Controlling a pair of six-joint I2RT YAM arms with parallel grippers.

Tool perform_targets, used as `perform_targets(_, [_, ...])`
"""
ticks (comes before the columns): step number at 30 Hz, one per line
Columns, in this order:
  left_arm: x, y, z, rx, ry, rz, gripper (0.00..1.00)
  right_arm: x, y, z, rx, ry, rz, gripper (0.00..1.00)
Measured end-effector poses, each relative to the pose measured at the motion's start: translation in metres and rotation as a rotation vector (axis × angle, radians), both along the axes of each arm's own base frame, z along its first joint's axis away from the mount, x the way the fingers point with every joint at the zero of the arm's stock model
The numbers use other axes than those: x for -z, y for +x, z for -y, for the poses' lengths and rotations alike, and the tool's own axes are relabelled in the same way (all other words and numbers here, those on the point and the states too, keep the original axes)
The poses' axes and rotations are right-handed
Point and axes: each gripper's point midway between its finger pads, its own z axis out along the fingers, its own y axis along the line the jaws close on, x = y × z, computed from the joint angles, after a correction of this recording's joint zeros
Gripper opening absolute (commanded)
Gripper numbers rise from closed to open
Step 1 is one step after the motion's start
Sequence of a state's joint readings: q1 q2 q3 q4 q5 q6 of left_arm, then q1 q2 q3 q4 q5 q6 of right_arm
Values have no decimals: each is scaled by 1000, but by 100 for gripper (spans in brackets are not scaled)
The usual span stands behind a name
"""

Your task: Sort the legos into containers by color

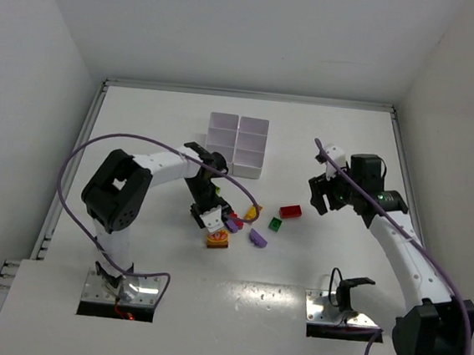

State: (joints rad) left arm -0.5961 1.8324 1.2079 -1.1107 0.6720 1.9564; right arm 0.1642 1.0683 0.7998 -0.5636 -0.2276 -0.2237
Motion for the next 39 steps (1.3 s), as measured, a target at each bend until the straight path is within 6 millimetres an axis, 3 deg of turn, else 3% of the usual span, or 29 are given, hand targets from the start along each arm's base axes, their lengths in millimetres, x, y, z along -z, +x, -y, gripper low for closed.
perform_targets(9, [5, 11, 4, 6, 17, 5, 55, -2, -4, 9, 41, 13, 0, 70])
perform_targets(18, [15, 1, -9, 15, 87, -44, 55, -1, -7, 17, 69, 17, -8, 70])
perform_targets(25, [27, -19, -23, 17, 128, -101, 58, 3, -10, 20, 86, 20, -25, 70])
perform_targets(30, [28, -22, -24, 16, 126, -109, 44, 4, -11, 19, 83, 23, -28, 70])
perform_targets(36, [24, -22, -15, 6, 70, -100, 6, 4, -12, 17, 74, 33, -32, 70])
perform_targets(39, [15, -22, -9, -1, 14, -78, 4, 4, -13, 14, 61, 47, -39, 70])
